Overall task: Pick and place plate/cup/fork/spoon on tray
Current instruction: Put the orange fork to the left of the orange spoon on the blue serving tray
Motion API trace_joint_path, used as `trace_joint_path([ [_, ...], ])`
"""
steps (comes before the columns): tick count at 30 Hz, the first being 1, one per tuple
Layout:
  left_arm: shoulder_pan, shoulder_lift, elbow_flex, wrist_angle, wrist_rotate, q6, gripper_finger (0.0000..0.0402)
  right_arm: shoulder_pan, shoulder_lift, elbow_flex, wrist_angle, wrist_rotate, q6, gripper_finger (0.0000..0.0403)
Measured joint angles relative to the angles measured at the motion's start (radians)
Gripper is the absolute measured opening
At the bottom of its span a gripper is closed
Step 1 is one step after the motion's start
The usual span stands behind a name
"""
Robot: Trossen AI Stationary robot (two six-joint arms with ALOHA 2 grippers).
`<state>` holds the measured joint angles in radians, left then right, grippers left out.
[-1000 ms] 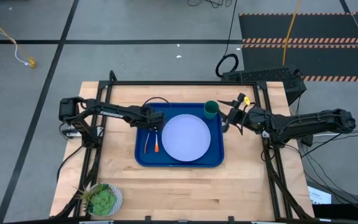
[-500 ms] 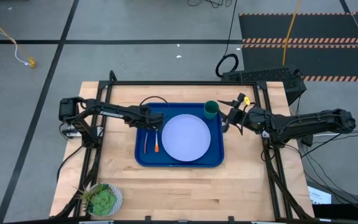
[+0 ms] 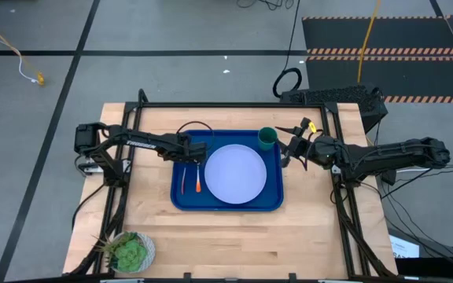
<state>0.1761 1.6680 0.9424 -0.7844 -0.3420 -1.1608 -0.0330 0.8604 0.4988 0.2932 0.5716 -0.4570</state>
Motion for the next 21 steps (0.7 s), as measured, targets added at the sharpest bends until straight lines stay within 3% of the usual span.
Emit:
trace_joint_path([
  [7,-0.01,0.0,0.0,0.005,-0.008,0.012,0.0009,0.0,0.0,0.0,0.0,0.0,0.0,0.016],
  [14,-0.021,-0.028,0.002,0.114,-0.001,0.05,0.0004,0.0,0.0,0.0,0.0,0.0,0.0,0.016],
  [21,-0.019,-0.075,0.0,0.075,0.024,0.059,0.0002,0.0,0.0,0.0,-0.007,0.0,0.0,0.016],
])
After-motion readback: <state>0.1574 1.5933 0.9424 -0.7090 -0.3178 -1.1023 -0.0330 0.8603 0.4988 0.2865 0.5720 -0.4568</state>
